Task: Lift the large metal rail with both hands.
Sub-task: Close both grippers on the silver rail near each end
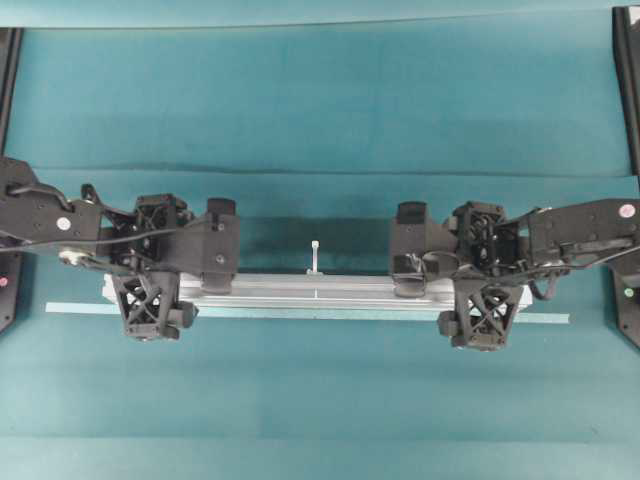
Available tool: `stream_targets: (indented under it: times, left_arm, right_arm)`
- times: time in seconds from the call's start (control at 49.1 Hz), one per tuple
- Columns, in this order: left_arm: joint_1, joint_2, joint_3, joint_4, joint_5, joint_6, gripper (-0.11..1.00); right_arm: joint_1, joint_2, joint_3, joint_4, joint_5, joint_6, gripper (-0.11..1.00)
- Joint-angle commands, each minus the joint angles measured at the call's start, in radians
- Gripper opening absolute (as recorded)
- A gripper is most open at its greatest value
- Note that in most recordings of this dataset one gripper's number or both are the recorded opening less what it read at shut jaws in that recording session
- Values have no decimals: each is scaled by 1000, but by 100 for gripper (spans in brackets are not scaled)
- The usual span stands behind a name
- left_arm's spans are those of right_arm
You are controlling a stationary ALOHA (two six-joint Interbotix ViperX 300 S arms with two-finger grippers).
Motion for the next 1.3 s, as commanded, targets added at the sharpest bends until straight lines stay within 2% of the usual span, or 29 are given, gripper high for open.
stream_targets:
  times: [0.0,0.183,0.55,1.08,1.182,1.222,1.284]
  left_arm:
    - [6,0,3,3,-29,0,96]
    - [20,21,34,3,-71,-2,96]
    - [26,72,48,5,-150,-3,96]
    - [26,94,58,5,-183,0,94]
    - [23,92,60,5,-184,-2,88]
    - [20,91,61,5,-184,-2,81]
    - [18,91,63,3,-184,-2,63]
  right_arm:
    - [3,23,3,-3,-20,-12,96]
    - [3,51,12,-3,-66,-20,96]
    - [3,98,21,-8,-84,-20,96]
    - [-9,107,21,-15,-91,-12,94]
    - [-9,110,21,-15,-92,-9,86]
    - [-9,110,21,-15,-92,-9,78]
    - [-9,110,21,-17,-92,-9,62]
